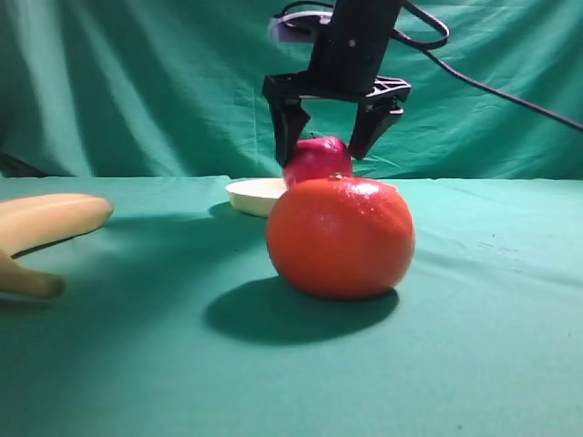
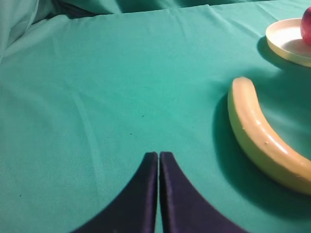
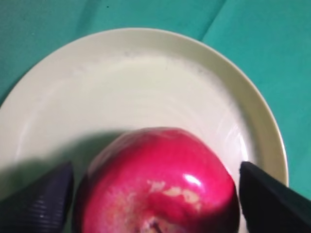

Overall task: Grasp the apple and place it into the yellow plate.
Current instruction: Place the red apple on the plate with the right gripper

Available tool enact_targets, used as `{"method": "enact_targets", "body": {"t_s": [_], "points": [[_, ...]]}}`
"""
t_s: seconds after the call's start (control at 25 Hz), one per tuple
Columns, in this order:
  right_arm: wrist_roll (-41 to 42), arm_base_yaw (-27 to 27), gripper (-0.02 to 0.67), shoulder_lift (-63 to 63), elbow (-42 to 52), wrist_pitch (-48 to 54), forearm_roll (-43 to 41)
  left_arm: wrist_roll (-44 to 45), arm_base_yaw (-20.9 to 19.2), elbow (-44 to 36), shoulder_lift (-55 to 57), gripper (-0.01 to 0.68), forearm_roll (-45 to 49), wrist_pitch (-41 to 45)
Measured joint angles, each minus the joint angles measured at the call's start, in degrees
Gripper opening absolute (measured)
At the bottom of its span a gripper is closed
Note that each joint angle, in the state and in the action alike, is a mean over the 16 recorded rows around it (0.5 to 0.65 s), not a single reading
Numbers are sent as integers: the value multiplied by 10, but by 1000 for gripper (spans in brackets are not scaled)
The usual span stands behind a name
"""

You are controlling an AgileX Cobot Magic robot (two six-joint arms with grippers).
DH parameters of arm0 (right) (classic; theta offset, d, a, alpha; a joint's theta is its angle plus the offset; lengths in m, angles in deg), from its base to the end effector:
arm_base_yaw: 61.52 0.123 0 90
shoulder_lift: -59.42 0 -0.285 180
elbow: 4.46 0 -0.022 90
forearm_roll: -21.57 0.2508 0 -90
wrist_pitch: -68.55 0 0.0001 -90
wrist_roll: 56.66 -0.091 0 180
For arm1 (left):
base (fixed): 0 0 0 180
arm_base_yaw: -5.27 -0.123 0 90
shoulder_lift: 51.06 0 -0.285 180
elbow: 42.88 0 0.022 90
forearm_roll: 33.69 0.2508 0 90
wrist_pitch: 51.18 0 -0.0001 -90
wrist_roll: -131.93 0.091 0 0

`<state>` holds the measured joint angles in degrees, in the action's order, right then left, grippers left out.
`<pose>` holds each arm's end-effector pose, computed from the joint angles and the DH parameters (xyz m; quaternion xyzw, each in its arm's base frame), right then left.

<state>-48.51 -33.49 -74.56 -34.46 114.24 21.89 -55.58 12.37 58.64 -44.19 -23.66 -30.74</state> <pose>0.4345 0.2317 0.2102 -0.2984 0.9179 0.0476 0.2573 0.0530 -0.0010 0.1750 0.0441 0.7946 -0.0032 0.6055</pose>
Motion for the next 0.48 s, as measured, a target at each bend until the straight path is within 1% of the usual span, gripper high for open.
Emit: {"method": "enact_targets", "body": {"t_s": [0.12, 0.2, 0.32, 0.48], "points": [[-1, 0, 590, 17, -14, 24, -2, 0, 0, 0, 0, 0, 0, 0], [-3, 0, 549, 33, -24, 47, -4, 0, 0, 0, 0, 0, 0, 0], [-8, 0, 451, 63, -40, 89, -6, 0, 0, 0, 0, 0, 0, 0], [-20, 0, 287, 110, -60, 153, -9, 0, 0, 0, 0, 0, 0, 0]]}}
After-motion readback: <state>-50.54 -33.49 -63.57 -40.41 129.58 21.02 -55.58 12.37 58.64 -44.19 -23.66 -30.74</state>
